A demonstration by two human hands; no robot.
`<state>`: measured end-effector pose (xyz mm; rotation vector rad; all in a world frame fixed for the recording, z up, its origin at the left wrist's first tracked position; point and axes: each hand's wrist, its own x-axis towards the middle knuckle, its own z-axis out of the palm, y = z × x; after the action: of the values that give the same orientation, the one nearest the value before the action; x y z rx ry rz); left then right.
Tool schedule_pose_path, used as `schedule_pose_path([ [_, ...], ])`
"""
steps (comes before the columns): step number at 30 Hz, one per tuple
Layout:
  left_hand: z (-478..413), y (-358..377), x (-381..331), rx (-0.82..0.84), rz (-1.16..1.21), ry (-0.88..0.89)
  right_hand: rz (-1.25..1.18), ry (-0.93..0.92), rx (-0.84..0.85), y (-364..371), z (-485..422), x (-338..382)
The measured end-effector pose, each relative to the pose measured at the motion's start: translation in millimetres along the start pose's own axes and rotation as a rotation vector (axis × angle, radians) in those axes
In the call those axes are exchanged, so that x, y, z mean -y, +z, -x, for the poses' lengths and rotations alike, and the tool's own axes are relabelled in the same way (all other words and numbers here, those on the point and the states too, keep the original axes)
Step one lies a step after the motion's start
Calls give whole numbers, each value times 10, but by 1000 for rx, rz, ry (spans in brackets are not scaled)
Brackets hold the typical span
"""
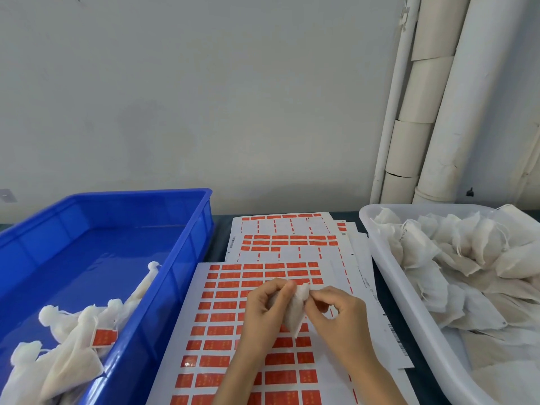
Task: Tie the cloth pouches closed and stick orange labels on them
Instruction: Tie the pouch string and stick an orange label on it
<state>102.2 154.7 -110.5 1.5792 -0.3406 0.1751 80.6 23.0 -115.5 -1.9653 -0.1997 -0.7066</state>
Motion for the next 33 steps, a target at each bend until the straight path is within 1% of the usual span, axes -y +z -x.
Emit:
schedule_pose_path([
  [3,8,2,-26,23,6,6,27,-80,-59,-13,-8,20],
  [6,11,-1,-30,-16,37,-21,62,-191,-116,1,1,28],
  [9,11,-8,-25,-40,106,-76,86,-283,-135,20,29,6],
  [13,13,-28,-37,-20,133,-106,59,-335,-152,14,33,-9],
  [16,7,-41,-42,-28,135,-148,55,-342,-157,14,39,2],
  [21,6,-55,-2,-51,104,-232,138,-343,-153,23,42,-87],
  [23,5,-79,-18,-35,103,-248,163,-340,-142,29,51,-115],
  [25,2,-104,-35,9,79,-232,161,-332,-129,32,56,-132],
  [29,5,-135,-65,85,-81,-131,161,-289,-83,25,65,-137],
  [33,4,-158,-55,152,-121,-124,137,-201,-43,7,71,-146],
])
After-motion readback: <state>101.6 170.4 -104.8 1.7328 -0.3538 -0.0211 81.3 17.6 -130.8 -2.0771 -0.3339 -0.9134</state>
